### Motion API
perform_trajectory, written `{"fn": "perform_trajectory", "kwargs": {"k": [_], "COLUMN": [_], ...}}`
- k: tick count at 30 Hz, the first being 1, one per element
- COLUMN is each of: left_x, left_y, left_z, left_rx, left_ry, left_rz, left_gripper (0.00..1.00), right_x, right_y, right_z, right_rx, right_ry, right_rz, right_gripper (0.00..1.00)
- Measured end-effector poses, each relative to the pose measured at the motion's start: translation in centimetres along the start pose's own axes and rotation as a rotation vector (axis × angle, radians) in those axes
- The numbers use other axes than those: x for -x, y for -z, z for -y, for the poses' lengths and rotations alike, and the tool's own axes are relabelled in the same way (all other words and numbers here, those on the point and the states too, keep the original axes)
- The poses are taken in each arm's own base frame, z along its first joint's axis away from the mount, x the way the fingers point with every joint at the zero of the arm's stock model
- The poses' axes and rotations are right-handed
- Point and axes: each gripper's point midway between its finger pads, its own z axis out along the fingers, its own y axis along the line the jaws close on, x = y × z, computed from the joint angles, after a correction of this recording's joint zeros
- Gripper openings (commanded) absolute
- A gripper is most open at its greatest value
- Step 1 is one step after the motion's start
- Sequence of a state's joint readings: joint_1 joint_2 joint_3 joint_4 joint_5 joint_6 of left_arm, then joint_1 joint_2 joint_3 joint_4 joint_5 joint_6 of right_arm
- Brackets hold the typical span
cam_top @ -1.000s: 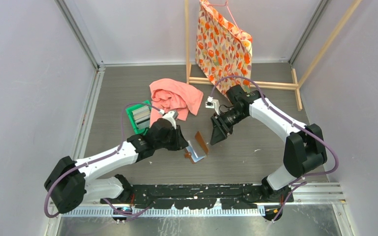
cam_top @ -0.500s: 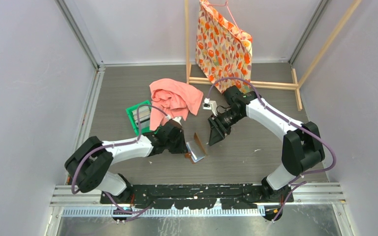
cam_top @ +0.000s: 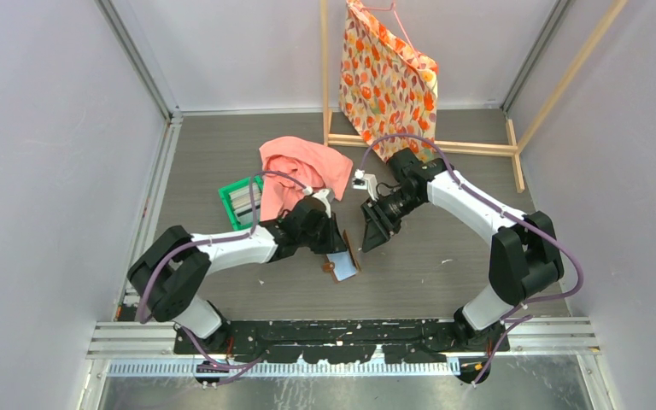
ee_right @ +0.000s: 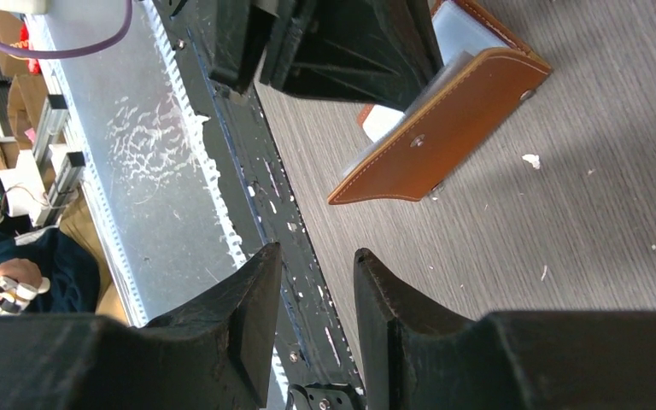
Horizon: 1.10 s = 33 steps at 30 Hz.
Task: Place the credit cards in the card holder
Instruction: Open the card holder at the center of the board.
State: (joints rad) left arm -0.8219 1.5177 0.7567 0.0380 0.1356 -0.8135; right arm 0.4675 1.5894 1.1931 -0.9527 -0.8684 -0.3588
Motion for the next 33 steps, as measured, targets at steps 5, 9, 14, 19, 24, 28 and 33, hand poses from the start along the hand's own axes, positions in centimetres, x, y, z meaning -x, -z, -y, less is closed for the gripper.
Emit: {"fn": "perform_trajectory", "kwargs": {"k": [5,9,14,19,24,28,33], "left_x": [0.1,-0.1,-0.5,-0.9,-0.5,-0.4,-1.6], "left_y": [-1.6,-3.0,-4.5,-5.9,-6.5,-6.6,-6.5], "left_z": [1.4,2.1,2.1,1.5,2.0,2.7,4.0], "left_rx": [-0.04,-0.067,-0.075,-0.059,-0.073,-0.086,-0.109], "left_ry": [0.001,0.004,0.018,0.027,0.026,0.017,-0.006], "left_rz": [-0.017,-0.031,-0.049,-0.067,-0.063,-0.06,-0.079], "left_gripper": [0.09,0.11,0.12,0.13,0.15,0.17,0.2], "right_x": [0.1,0.3,0.7,1.1,0.8,1.0,1.1], "right_y": [0.0,-0.1,0.1,0.2,-0.4,-0.4,0.2], "right_z": [-0.1,0.0,0.7,2.5,3.4,3.2,3.6], "right_rx": [0.003,0.006,-0.004,-0.047,-0.04,-0.027,-0.033], "right_ry": [-0.011,-0.035,-0.083,-0.152,-0.213,-0.214,-0.221], "right_rz": [0.005,0.011,0.034,0.058,0.044,0.053,0.072], "right_gripper": [0.42,0.41,0.39,0.33,0.33,0.33,0.34]}}
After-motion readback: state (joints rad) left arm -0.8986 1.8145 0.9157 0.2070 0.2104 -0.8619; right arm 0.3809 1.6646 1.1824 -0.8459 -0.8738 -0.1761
